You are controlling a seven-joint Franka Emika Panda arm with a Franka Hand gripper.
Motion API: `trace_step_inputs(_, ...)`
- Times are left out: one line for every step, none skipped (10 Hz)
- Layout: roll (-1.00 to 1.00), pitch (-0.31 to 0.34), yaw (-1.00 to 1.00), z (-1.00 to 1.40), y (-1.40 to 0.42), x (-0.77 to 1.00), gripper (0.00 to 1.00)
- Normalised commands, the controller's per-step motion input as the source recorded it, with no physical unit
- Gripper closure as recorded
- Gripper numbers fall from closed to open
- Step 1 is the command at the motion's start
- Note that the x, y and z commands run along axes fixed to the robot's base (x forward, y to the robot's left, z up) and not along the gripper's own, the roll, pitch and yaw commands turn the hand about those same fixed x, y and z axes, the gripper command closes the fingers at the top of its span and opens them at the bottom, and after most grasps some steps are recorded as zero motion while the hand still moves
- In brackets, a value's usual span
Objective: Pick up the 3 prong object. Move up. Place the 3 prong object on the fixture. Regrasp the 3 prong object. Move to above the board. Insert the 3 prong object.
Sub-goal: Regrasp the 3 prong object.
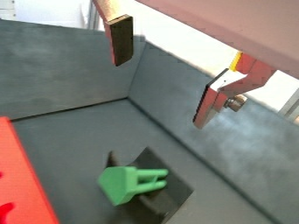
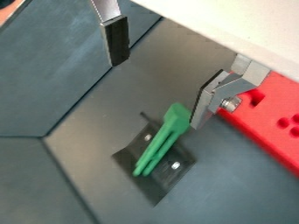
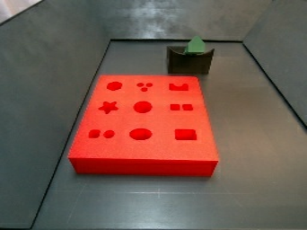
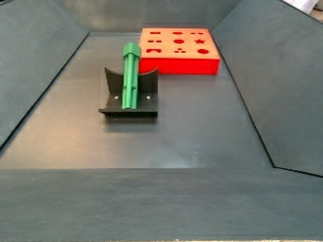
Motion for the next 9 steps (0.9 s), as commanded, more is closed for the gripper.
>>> trace_step_inputs(1.00, 0.072, 0.06, 0.00, -0.04, 0.07, 0.00)
trace_step_inputs(1.00, 0.101, 0.07, 0.00, -0.04, 0.09, 0.00)
trace_step_inputs(1.00, 0.138, 0.10, -0.01, -0.04, 0.10, 0.00)
trace_step_inputs(1.00, 0.166, 0.13, -0.01, -0.05, 0.10, 0.00)
trace_step_inputs(0.92, 0.174, 0.14, 0.00, -0.05, 0.10, 0.00)
trace_step_inputs(0.67, 0.161, 0.16, -0.01, -0.05, 0.10, 0.00)
trace_step_inputs(0.48, 0.146, 0.18, -0.01, -0.05, 0.10, 0.00)
trace_step_inputs(0.28, 0.114, 0.19, 0.00, -0.04, 0.10, 0.00)
trace_step_inputs(0.23, 0.091, 0.20, 0.00, -0.03, 0.09, 0.00)
